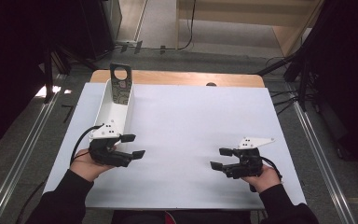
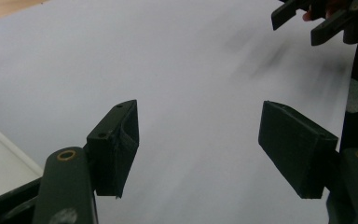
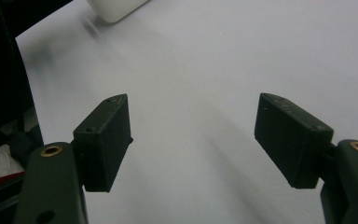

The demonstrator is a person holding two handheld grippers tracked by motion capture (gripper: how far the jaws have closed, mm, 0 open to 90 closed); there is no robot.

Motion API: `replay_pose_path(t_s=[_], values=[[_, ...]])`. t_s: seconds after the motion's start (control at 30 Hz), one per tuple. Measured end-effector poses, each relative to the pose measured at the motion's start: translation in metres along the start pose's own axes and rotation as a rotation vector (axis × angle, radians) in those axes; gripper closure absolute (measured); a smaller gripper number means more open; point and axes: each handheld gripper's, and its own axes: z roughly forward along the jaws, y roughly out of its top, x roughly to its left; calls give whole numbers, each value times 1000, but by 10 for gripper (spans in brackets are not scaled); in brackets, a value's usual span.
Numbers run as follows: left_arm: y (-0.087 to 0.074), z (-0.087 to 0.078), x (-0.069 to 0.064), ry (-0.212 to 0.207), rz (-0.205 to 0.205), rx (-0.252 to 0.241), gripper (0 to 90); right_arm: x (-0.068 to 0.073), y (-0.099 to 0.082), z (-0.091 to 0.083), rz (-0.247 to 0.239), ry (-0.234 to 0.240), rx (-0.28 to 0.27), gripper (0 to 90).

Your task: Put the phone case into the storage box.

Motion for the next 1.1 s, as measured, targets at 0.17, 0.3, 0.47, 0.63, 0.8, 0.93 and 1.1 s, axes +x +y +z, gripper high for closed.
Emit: replay_pose_path(t_s=[0.17, 0.3, 0.47, 0.63, 0.8, 0.93, 1.1], values=[[-4, 2, -4, -12, 13, 11, 287, 0, 0, 0, 1, 0, 0, 263], [-10, 4, -7, -17, 20, 14, 287, 0, 0, 0, 1, 1, 0, 263], [-16, 8, -9, -25, 19, 32, 286, 0, 0, 0, 0, 1, 0, 263], [-22, 12, -9, -34, 24, 53, 287, 0, 0, 0, 0, 2, 0, 262], [-28, 15, -9, -37, 16, 61, 286, 1, 0, 0, -4, 5, -1, 262], [-32, 16, -11, -40, 25, 73, 287, 1, 0, 0, -6, 4, 0, 263], [-37, 18, -8, -42, 12, 83, 286, 1, 0, 0, -8, 5, -1, 263]])
